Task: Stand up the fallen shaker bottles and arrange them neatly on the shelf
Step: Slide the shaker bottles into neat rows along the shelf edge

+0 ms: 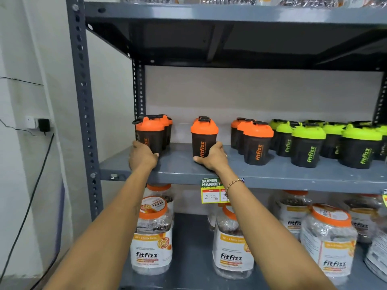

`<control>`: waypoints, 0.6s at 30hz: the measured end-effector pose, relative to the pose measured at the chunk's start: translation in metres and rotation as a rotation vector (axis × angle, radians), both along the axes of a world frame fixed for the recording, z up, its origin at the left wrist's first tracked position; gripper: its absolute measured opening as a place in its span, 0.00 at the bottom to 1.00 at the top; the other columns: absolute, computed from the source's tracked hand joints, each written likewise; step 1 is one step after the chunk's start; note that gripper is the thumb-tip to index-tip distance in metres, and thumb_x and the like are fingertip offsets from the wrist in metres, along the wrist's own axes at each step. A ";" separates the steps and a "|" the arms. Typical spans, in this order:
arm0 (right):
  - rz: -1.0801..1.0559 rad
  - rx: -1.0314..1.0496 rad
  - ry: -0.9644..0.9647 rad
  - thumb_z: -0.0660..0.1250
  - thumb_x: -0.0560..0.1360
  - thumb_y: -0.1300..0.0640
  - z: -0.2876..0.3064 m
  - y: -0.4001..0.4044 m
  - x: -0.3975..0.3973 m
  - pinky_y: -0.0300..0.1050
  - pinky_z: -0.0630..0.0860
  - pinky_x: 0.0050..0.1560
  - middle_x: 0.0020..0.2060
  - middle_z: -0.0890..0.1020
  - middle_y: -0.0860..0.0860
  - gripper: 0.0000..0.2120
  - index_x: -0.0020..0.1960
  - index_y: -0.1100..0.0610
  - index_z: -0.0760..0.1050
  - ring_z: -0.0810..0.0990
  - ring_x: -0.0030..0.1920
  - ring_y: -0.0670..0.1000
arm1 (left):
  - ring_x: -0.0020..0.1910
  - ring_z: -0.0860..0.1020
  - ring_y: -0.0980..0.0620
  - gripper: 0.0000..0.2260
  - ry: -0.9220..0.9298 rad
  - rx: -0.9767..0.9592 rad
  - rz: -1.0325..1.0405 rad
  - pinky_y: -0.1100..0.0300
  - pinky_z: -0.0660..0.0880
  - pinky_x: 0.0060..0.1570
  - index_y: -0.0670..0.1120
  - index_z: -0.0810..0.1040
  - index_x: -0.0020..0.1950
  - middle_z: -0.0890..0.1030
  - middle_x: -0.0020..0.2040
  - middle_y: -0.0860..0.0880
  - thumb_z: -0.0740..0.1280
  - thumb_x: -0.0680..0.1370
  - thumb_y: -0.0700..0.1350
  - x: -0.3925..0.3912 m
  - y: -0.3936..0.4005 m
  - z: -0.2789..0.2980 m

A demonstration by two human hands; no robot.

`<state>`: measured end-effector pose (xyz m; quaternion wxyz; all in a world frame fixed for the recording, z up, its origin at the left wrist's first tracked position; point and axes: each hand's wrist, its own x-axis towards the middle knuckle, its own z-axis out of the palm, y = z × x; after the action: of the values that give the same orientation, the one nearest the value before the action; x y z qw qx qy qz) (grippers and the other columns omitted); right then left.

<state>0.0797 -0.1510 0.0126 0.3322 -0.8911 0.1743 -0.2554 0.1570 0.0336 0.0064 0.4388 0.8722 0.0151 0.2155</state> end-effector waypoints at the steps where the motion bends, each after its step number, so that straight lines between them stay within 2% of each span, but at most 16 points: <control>1: -0.004 -0.006 -0.014 0.75 0.68 0.48 -0.002 -0.001 0.000 0.58 0.68 0.67 0.67 0.71 0.62 0.38 0.66 0.64 0.58 0.69 0.68 0.63 | 0.64 0.72 0.35 0.31 -0.004 0.020 0.003 0.43 0.70 0.63 0.35 0.61 0.66 0.72 0.65 0.35 0.73 0.71 0.46 -0.001 -0.002 -0.001; 10: -0.013 -0.014 -0.034 0.73 0.71 0.51 -0.001 -0.005 -0.011 0.56 0.70 0.64 0.66 0.72 0.62 0.33 0.65 0.64 0.60 0.71 0.67 0.63 | 0.68 0.67 0.37 0.30 -0.012 0.047 0.039 0.46 0.66 0.66 0.35 0.62 0.69 0.69 0.68 0.35 0.72 0.73 0.45 -0.015 -0.007 0.002; 16: 0.047 0.079 -0.058 0.74 0.69 0.49 0.005 -0.005 -0.019 0.54 0.69 0.67 0.68 0.69 0.61 0.38 0.69 0.65 0.59 0.69 0.69 0.61 | 0.66 0.69 0.37 0.34 0.020 0.005 0.012 0.45 0.68 0.64 0.37 0.61 0.68 0.68 0.67 0.36 0.74 0.71 0.48 -0.014 -0.002 0.010; 18: -0.021 0.085 -0.130 0.74 0.69 0.49 0.000 -0.010 -0.034 0.54 0.69 0.65 0.68 0.68 0.61 0.37 0.68 0.65 0.61 0.70 0.68 0.61 | 0.65 0.68 0.37 0.36 -0.023 -0.008 0.062 0.45 0.69 0.63 0.37 0.60 0.68 0.65 0.67 0.36 0.75 0.70 0.49 -0.020 0.001 0.005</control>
<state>0.0457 -0.1613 0.0125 0.3776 -0.8559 0.1722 -0.3085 0.1371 0.0351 0.0119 0.4357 0.8670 0.0378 0.2390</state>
